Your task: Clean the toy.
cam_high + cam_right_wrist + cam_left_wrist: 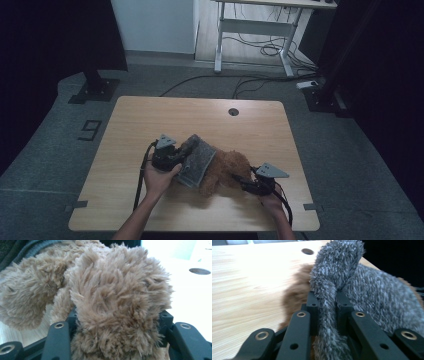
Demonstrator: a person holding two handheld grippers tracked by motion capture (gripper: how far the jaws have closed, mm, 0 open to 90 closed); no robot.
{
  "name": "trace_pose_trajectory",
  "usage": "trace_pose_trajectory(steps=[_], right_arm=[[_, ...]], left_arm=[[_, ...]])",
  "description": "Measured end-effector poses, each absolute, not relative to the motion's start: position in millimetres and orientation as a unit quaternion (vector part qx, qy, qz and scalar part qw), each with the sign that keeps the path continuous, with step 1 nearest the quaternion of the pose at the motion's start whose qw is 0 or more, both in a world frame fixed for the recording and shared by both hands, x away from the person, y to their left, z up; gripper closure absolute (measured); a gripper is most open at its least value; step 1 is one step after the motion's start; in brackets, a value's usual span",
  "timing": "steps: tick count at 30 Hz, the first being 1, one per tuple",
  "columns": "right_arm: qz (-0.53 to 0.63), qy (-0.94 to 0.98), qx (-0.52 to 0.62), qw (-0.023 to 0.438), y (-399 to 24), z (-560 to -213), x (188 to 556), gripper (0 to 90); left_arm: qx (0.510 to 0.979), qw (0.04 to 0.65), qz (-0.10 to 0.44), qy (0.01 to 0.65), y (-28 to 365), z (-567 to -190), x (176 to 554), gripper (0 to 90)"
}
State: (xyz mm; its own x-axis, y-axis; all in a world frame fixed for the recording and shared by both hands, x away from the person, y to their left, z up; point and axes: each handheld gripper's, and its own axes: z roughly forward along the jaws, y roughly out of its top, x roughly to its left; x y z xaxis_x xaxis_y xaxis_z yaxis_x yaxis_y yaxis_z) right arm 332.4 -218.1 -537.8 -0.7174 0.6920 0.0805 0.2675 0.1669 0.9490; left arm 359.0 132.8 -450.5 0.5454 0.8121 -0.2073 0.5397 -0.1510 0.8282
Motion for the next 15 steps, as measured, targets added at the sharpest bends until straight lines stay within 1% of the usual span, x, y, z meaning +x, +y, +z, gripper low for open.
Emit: trace_pose_trajectory(steps=[3, 7, 10, 13, 15], right_arm=[[0.560, 0.738, 0.328, 0.187, -220, -539, 333, 42.7], [0.562, 0.737, 0.327, 0.184, -222, -540, 333, 42.7], [0.563, 0.737, 0.327, 0.185, -222, -541, 333, 42.7], [0.563, 0.737, 0.326, 0.186, -222, -541, 332, 42.7], [0.563, 0.737, 0.326, 0.186, -222, -541, 332, 42.7]], left_arm=[[0.737, 0.453, 0.156, 0.477, 149, -457, 363, 77.1], [0.739, 0.430, 0.124, 0.503, 165, -483, 369, 77.2], [0.735, 0.433, 0.104, 0.511, 169, -496, 369, 77.2], [0.731, 0.438, 0.106, 0.512, 171, -495, 369, 77.1], [0.729, 0.444, 0.117, 0.508, 173, -487, 367, 77.2]])
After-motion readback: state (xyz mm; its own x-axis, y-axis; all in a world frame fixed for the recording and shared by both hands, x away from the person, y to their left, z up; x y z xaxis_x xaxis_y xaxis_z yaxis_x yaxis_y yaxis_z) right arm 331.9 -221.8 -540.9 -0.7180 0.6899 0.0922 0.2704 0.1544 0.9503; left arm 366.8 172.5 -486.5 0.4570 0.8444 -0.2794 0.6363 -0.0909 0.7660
